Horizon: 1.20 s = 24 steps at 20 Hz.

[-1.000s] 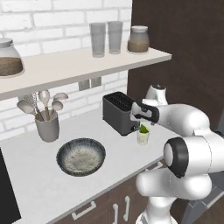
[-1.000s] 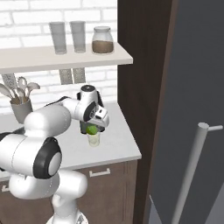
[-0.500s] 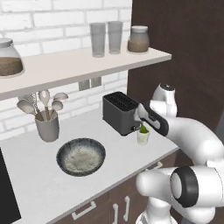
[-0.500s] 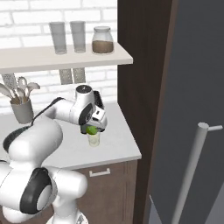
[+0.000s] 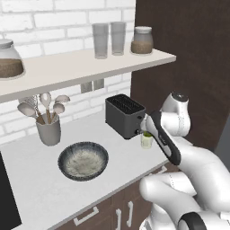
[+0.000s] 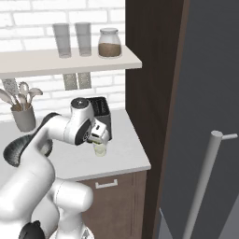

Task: Grab a lemon wedge from the fridge and one ice cube from the ice bowl, and put them in the glass of lemonade.

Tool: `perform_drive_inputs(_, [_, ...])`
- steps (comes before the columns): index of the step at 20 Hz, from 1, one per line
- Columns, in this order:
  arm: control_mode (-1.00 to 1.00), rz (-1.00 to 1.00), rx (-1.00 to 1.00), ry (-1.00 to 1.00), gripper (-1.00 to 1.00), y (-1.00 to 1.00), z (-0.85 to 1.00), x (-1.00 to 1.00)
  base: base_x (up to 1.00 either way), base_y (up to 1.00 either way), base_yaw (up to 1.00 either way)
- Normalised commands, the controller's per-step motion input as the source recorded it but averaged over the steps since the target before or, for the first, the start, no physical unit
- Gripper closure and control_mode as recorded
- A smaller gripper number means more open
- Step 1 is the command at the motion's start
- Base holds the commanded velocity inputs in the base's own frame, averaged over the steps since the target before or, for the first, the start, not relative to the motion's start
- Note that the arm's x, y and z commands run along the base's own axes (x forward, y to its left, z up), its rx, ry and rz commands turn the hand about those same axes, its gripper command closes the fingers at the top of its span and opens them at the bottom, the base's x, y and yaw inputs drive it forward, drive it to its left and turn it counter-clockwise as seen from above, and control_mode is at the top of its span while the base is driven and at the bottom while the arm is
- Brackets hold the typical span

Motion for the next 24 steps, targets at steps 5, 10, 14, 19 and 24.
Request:
perform_drive_inputs(5, [-1.0, 0.0, 0.0, 0.0, -1.0, 0.15, 0.76, -0.44, 0.0, 0.0, 0.0])
perform_drive_inputs(10, [-1.0, 0.0, 0.0, -0.01, -1.0, 0.16, 0.81, -0.7, 0.0, 0.0, 0.0])
perform_drive_inputs(14, [-1.0, 0.0, 0.0, -0.01, -1.0, 0.16, 0.59, -0.89, 0.0, 0.0, 0.0])
perform_drive_inputs(19, [-1.0, 0.0, 0.0, -0.03, -1.0, 0.0, 0.51, -0.79, 0.0, 0.0, 0.0])
perform_drive_inputs(24, [-1.0, 0.0, 0.0, -0.08, -1.0, 0.0, 0.51, -0.66, 0.0, 0.0, 0.0])
